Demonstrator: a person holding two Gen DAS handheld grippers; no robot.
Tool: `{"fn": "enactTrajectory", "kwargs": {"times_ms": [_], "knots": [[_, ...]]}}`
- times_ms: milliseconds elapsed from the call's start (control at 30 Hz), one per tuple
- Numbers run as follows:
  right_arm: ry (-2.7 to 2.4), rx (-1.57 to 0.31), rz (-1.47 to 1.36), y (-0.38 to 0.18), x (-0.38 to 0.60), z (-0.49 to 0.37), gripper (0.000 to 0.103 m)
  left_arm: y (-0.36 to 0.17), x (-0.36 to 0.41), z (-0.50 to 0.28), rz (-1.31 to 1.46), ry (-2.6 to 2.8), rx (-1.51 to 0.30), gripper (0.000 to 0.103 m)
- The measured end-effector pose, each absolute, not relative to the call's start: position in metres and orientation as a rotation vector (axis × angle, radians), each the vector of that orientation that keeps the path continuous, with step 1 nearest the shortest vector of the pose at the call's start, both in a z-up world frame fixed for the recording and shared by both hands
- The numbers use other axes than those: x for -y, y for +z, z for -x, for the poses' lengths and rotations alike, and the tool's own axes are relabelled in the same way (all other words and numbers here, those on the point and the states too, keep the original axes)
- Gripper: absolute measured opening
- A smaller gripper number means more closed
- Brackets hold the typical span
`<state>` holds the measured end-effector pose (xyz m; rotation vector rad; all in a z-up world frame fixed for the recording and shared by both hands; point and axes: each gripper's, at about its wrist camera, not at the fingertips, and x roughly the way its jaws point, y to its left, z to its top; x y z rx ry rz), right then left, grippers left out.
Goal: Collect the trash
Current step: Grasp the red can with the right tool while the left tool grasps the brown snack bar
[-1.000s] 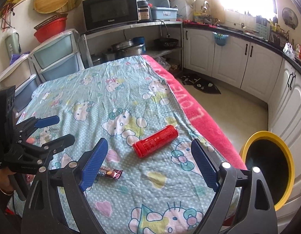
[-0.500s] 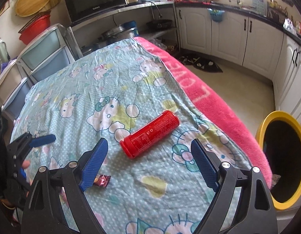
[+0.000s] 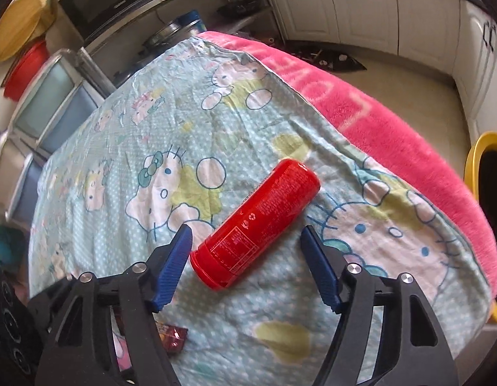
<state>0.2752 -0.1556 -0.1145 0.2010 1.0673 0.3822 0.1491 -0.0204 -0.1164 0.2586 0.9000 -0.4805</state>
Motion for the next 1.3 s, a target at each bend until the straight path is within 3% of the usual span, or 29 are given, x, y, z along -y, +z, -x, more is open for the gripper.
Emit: {"fn": "enactTrajectory", "kwargs": {"times_ms": [167, 400, 533, 1300], "knots": [[0.393, -1.079, -0.228, -0.116, 0.152, -0.28, 0.05, -0.115, 0.018, -0.15, -0.261, -0.484, -0.901, 0.029], [0.403, -1.076, -0.274, -0.117, 0.158, -0.284, 0.034, -0.111, 0.015, -0.15, -0.248, -0.468, -0.905, 0.015], [0.41, -1.067, -0.259, -0.115, 0.16, -0.279, 0.029, -0.109, 0.013, -0.147, -0.223, -0.461, -0.908, 0.014], [0.411, -0.875, -0.075, -0.056, 0.199, -0.22, 0.029, -0.056, 0.023, -0.165, -0.075, -0.417, -0.806, 0.013]]}}
